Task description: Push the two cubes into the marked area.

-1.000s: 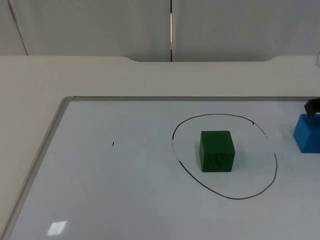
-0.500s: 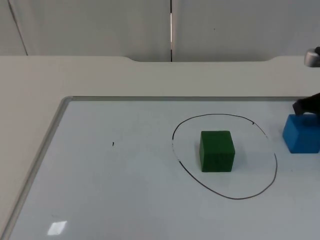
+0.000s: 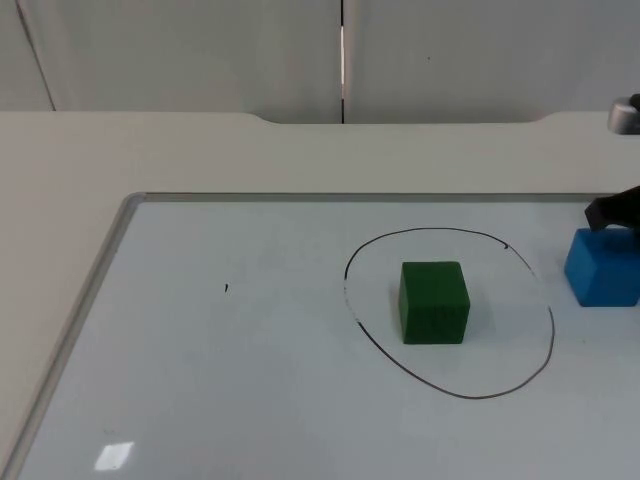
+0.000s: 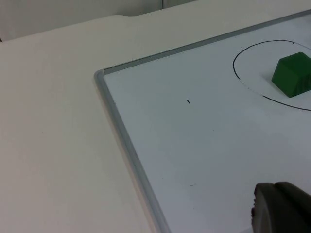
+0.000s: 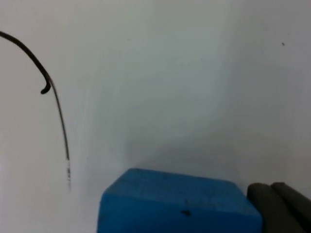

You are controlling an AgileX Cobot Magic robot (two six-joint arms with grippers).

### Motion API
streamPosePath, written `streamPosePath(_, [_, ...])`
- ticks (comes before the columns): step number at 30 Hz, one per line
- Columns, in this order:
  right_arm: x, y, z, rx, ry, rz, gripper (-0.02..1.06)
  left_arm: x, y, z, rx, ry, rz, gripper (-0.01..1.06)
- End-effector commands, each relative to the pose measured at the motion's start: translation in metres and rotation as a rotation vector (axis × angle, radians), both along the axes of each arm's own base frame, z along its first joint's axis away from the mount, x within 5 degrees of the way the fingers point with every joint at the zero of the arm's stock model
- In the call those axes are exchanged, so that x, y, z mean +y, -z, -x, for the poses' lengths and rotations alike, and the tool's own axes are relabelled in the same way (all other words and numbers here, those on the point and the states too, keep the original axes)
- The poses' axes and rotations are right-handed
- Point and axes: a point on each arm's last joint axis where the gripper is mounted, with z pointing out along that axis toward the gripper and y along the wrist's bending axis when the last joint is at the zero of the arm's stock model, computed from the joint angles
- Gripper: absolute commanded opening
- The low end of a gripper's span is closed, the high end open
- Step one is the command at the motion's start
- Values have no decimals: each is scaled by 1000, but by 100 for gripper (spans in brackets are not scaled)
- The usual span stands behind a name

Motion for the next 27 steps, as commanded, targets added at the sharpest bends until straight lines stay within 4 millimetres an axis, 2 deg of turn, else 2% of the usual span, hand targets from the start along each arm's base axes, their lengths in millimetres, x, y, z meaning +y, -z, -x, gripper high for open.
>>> streamPosePath(1, [2,-3,-1,-9,-23,5,0,-1,1,1,0,6,10,0])
streamPosePath(9, [5,-3,-1,-15,-36,6,0,-1,1,1,0,6,10,0])
streamPosePath(17, [28,-4,0,-43,-106,11,0,-1,1,1,0,6,10,0])
streamPosePath(27, [29,-4,0,-37,-73,-19,0,-1,1,1,0,6,10,0])
